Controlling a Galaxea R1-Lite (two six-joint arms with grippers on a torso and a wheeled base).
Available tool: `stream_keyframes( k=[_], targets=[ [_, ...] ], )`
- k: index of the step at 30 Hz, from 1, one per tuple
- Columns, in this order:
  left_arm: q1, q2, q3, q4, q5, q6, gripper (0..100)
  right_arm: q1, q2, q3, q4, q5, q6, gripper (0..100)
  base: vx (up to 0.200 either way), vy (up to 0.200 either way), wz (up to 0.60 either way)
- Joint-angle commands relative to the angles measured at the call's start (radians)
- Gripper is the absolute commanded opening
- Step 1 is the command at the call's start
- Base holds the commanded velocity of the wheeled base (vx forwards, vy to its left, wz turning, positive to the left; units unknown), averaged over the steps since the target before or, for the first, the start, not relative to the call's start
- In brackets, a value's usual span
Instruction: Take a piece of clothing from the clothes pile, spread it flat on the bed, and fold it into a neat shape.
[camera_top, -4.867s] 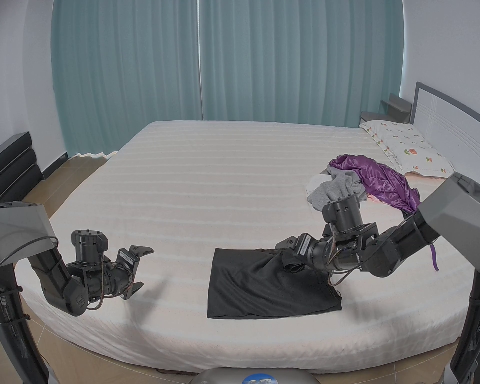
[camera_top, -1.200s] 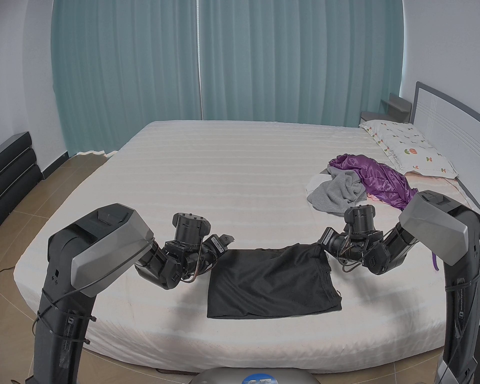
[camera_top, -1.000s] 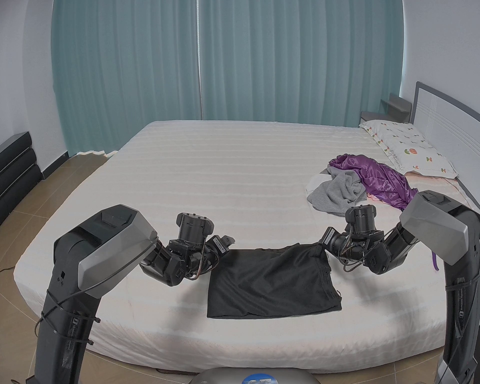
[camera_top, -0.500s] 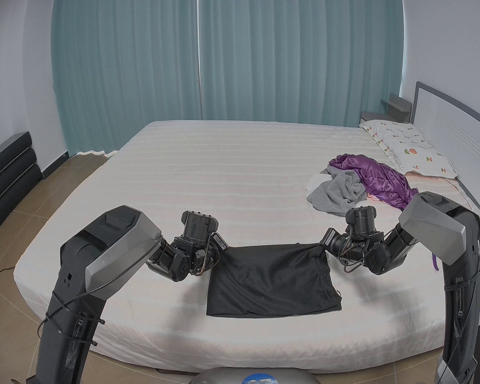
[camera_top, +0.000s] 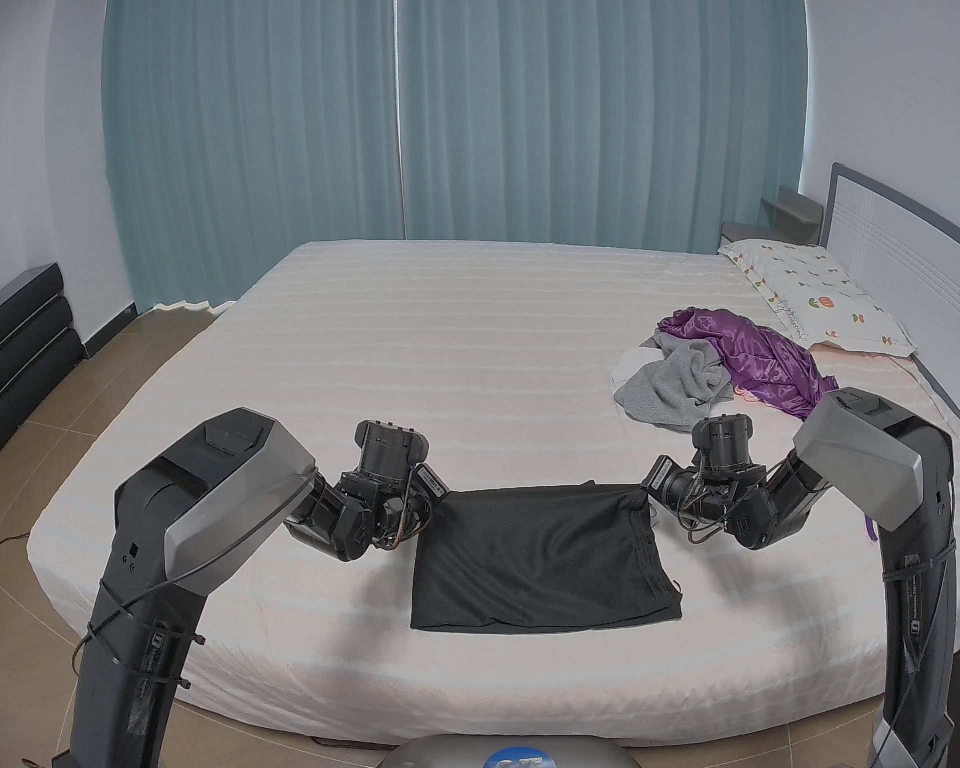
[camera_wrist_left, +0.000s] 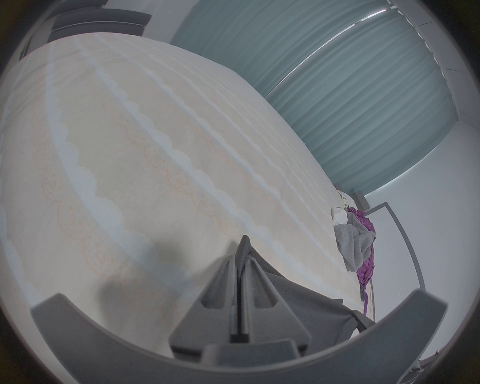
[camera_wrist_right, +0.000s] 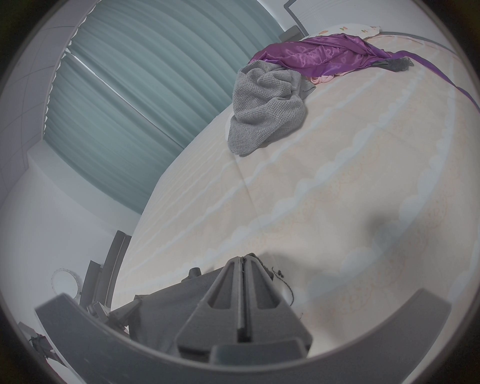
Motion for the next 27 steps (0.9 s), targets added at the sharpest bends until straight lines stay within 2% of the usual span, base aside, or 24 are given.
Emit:
stream_keyframes(
  k=[1,5,6,7,8,12,16,21,23,24,25,27],
  targets=[
    [0.001,-0.004,0.001,0.0,0.001,-0.001,0,-0.001,0.01,-0.01,-0.001,0.0,0.002,0,0.0,0.0,0.0],
    [0.001,-0.006,0.003,0.003,-0.002,-0.005,0,-0.001,0.02,-0.013,-0.013,-0.008,-0.001,0,0.0,0.0,0.0],
    [0.001,-0.006,0.003,0.004,-0.005,-0.005,0,0.001,0.02,-0.01,-0.014,-0.008,-0.001,100,0.0,0.0,0.0],
    [0.001,-0.007,0.003,0.004,-0.003,-0.005,0,0.003,0.015,-0.007,-0.016,-0.007,0.005,100,0.0,0.0,0.0],
    [0.001,-0.007,0.003,0.004,-0.003,-0.005,100,0.003,0.013,-0.005,-0.017,-0.008,0.005,100,0.0,0.0,0.0],
    [0.013,-0.052,0.046,0.004,-0.014,-0.006,100,-0.005,-0.06,0.082,-0.076,0.01,0.006,100,0.0,0.0,0.0],
    [0.025,-0.138,0.126,0.0,-0.04,-0.011,100,-0.013,-0.137,0.199,-0.137,0.081,0.005,100,0.0,0.0,0.0],
    [0.068,-0.284,0.262,-0.003,-0.115,-0.078,100,-0.013,-0.237,0.392,-0.197,0.17,0.005,100,0.0,0.0,0.0],
    [0.071,-0.291,0.273,-0.003,-0.122,-0.081,100,-0.011,-0.243,0.406,-0.201,0.178,0.003,100,0.0,0.0,0.0],
    [0.083,-0.357,0.376,-0.006,-0.168,-0.084,100,-0.008,-0.286,0.51,-0.271,0.234,0.003,100,0.0,0.0,0.0],
    [0.083,-0.357,0.376,-0.006,-0.168,-0.084,100,-0.008,-0.286,0.51,-0.271,0.234,0.003,100,0.0,0.0,0.0],
    [0.083,-0.415,0.486,-0.035,-0.189,-0.104,100,-0.008,-0.307,0.604,-0.346,0.273,0.002,100,0.0,0.0,0.0]
  ],
)
